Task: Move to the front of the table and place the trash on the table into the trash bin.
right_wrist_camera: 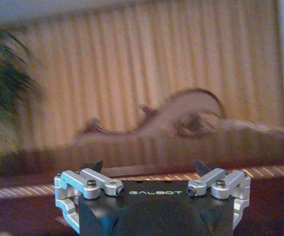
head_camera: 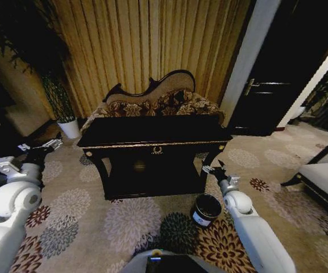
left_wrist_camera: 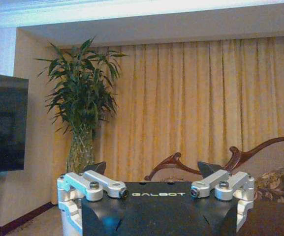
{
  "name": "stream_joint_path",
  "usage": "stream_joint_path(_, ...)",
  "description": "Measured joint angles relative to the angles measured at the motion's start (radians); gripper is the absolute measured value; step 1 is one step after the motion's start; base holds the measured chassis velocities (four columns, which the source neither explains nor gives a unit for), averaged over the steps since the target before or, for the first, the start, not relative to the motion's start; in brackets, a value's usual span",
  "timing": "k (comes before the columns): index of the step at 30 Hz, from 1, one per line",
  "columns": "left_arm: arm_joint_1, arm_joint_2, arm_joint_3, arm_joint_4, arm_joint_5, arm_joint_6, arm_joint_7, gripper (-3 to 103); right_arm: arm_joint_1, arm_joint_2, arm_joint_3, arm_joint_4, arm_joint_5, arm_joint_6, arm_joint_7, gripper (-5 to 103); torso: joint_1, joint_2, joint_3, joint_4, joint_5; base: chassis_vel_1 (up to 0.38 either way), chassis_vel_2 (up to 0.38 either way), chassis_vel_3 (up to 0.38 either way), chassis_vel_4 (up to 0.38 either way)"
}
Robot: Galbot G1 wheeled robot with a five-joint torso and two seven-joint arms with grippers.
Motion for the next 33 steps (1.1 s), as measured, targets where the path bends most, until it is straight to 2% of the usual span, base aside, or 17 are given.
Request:
stream_joint_path(3, 0.002, 0.001, 0.0, -0.002, 0.0, 0.0, 0.0, 100, -0.036, -0.01, 0.009, 0.11, 0.005, -0.001, 0.0, 100, 0.0, 0.0, 0.0, -0.0003, -0.0001, 0.0, 0.0, 0.0, 0.0)
stream_joint_path(8, 0.002, 0.001, -0.001, -0.017, -0.001, 0.0, 0.0, 100, -0.071, -0.016, 0.032, 0.199, -0.017, -0.001, 0.0, 100, 0.0, 0.0, 0.0, -0.0005, 0.0001, 0.0, 0.0, 0.0, 0.0)
stream_joint_path(14, 0.002, 0.001, 0.003, -0.019, -0.001, 0.0, 0.011, 100, -0.064, -0.022, 0.035, 0.187, -0.046, -0.006, 0.0, 100, 0.0, 0.0, 0.0, -0.0002, 0.0002, 0.0, 0.0, 0.0, 0.0)
stream_joint_path(18, 0.002, 0.011, -0.004, -0.006, -0.005, 0.0, 0.049, 100, -0.052, -0.047, 0.034, 0.159, -0.068, -0.034, 0.0, 100, 0.0, 0.0, 0.0, -0.0003, 0.0003, 0.0, 0.0, 0.0, 0.0)
stream_joint_path(33, -0.004, 0.04, -0.007, 0.011, -0.014, 0.017, 0.101, 100, -0.059, -0.112, 0.061, 0.162, -0.021, -0.067, 0.0, 100, 0.0, 0.0, 0.0, -0.0004, 0.0002, 0.075, -0.077, -0.082, 0.079)
